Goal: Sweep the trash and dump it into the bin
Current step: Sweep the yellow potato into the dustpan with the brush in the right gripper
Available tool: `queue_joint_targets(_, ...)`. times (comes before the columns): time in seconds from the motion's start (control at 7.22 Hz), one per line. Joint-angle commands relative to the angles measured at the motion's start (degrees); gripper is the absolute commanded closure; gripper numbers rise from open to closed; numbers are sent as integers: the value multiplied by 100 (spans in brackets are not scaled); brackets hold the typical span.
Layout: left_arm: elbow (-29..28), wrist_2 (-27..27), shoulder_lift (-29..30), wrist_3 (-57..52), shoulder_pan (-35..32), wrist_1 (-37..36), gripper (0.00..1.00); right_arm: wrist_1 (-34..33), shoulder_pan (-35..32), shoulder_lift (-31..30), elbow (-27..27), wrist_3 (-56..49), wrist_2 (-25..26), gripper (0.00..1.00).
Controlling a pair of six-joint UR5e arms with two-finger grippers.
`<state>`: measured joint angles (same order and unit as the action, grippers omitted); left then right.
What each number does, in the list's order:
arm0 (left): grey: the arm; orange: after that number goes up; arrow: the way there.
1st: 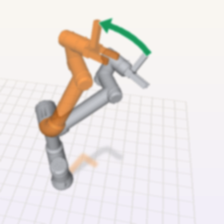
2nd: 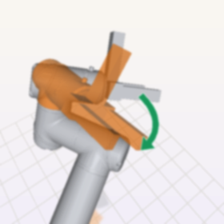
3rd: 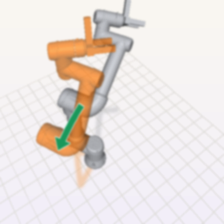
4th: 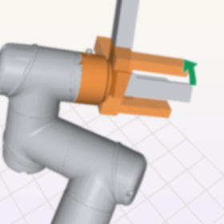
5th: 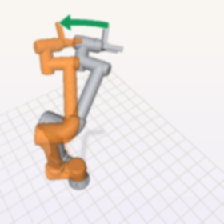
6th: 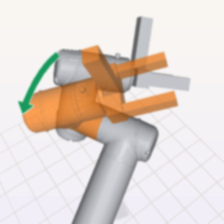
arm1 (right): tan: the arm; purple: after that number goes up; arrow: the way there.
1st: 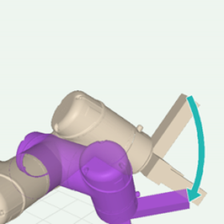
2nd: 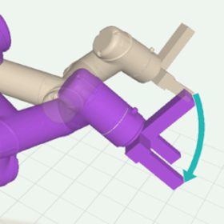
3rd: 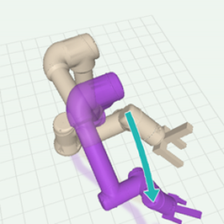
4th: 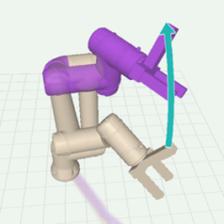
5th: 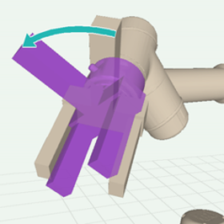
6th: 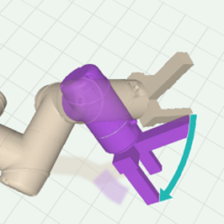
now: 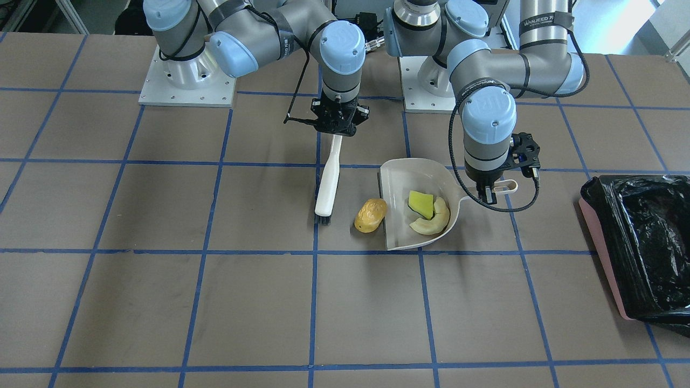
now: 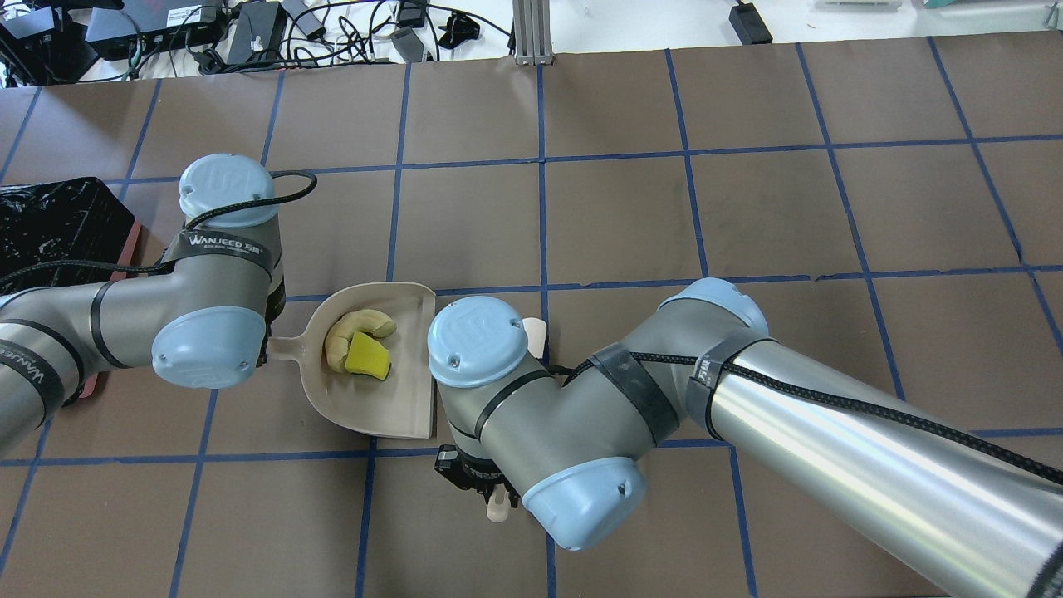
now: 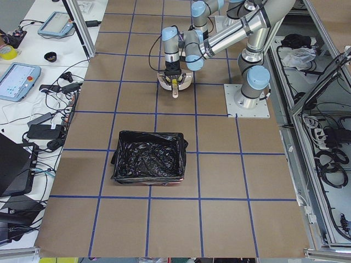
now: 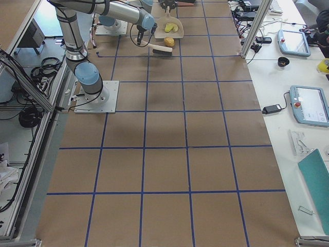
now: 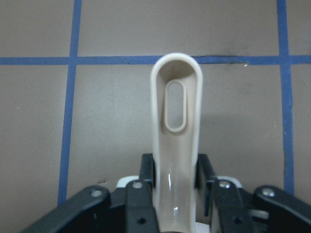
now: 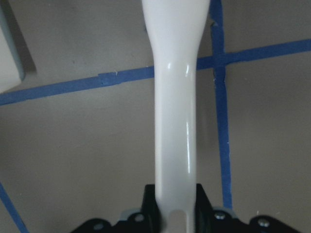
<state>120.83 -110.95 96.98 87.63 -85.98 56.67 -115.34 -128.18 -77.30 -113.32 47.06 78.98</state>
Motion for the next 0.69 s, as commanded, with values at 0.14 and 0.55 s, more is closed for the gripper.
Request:
queue_joint_targets(0.14,-208,30,233,52,-41,-191,100,-577,-83,443,273,287,-85,100)
queue_joint_targets(0.55,-700,48,541,255,-338,-209,100,-629,-424,829,914,295,-102,100)
